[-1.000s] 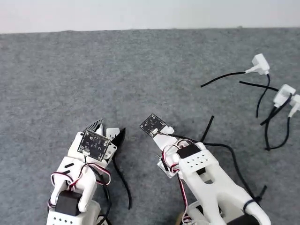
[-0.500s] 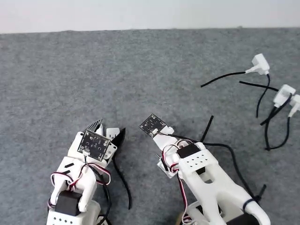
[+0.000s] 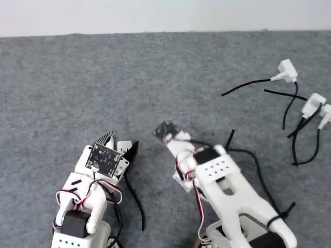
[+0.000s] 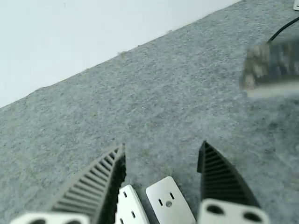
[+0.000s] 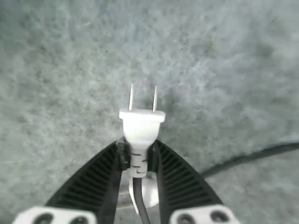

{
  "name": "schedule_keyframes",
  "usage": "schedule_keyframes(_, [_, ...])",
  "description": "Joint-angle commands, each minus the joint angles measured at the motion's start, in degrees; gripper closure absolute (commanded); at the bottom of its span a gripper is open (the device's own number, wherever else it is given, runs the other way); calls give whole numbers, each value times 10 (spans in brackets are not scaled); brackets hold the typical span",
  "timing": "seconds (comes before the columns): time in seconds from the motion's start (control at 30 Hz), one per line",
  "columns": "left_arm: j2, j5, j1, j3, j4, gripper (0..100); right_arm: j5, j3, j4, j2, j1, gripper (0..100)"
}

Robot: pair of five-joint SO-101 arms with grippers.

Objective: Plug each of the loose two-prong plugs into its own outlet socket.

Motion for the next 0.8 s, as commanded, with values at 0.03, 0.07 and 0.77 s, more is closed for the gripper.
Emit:
schedule_keyframes(0.03, [3,6,1,-30,-14,755,-2,-172,107,-24,-7,990])
schedule_keyframes(0.07, [3,6,1,-33,-14,755,-2,-196,119,-34,-7,990])
schedule_keyframes(0.77, [3,2,139,-112,59,754,-41,-333,225,-57,-108,990])
